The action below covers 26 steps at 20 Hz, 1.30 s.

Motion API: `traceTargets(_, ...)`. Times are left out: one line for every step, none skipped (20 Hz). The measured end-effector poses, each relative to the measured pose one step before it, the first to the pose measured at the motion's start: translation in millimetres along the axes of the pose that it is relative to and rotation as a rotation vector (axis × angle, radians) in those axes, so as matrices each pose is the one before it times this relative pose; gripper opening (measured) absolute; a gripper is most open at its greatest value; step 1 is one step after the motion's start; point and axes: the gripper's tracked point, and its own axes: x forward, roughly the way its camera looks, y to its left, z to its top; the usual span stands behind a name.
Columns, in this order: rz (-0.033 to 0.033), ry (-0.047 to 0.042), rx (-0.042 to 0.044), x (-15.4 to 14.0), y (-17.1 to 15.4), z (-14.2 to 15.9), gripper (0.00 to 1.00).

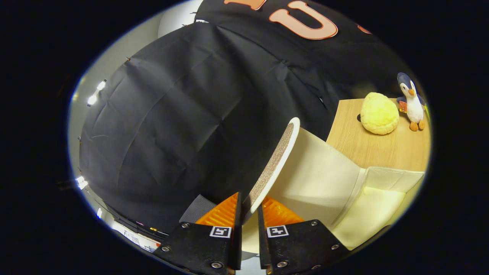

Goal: Open the storage box then place both shoes into the box .Put the left shoe in first, then the right shoe, with the right side of both shoes facing outward in a uniform manner.

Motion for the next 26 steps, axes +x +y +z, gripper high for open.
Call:
traceTargets(-0.00905,-0.00642,-0.00532,2.69,0.29,0.64,0.20)
traceTargets(-0.00813,-0.00950,-0.01075,-3.04,-2.18,2.31,0.23)
traceTargets(-0.00291,-0.01146,-0.00693,1.74,1.62,0.75,0.28)
traceTargets(-0.00095,-0.00882,-0.00464,-3.61,0.54,2.51,0.41)
traceTargets(-0.00489,-0.01027,-0.00706,-7.19,-1.65,1.93,0.48)
traceTargets(-0.01125,-0.01508,-0.01774,-6.21,-5.60,3.34,0.60)
traceTargets(-0.01744,-0.01730,-0.02013,-12.74,-5.54,2.97,0.64)
traceTargets(-0.01678,-0.02137,-0.02350,-10.57,-6.78,3.25,0.71)
traceTargets(-0.01866,-0.02140,-0.02297,-11.20,-8.05,2.83,0.74)
traceTargets(-0.02107,-0.01645,-0.02259,-11.14,-8.63,2.94,0.78)
traceTargets(-0.02233,-0.01765,-0.02171,-11.57,-8.76,2.78,0.80)
traceTargets(-0.02288,-0.01510,-0.02356,-11.24,-10.62,2.56,0.83)
traceTargets(-0.02696,-0.01484,-0.02159,-12.63,-12.08,1.96,0.85)
traceTargets(-0.02870,-0.01466,-0.02162,-10.07,-13.68,1.49,0.88)
traceTargets(-0.03095,-0.01493,-0.01745,-11.93,-12.30,3.33,0.89)
traceTargets(-0.03300,-0.01842,-0.01446,-10.86,-14.21,1.91,0.90)
traceTargets(-0.04100,-0.02522,-0.01014,-10.25,-17.12,3.19,0.91)
traceTargets(-0.03601,-0.03162,-0.00763,-9.65,-17.32,3.39,0.91)
traceTargets(-0.03025,-0.02707,-0.00546,-9.24,-13.49,2.62,0.91)
traceTargets(-0.03110,-0.01801,-0.00234,-6.42,-14.79,-0.76,0.91)
traceTargets(-0.02998,-0.00728,-0.00274,-6.33,-14.28,-3.83,0.91)
traceTargets(-0.03028,0.00150,-0.00315,-5.85,-15.80,-5.72,0.91)
traceTargets(-0.03150,0.00370,-0.00208,-6.63,-15.04,-5.80,0.91)
traceTargets(-0.02846,0.00653,-0.00327,-5.97,-14.89,-6.32,0.91)
traceTargets(-0.02774,0.01243,-0.00339,-5.27,-14.23,-9.51,0.91)
traceTargets(-0.02818,0.01610,-0.00618,-4.37,-13.89,-9.58,0.91)
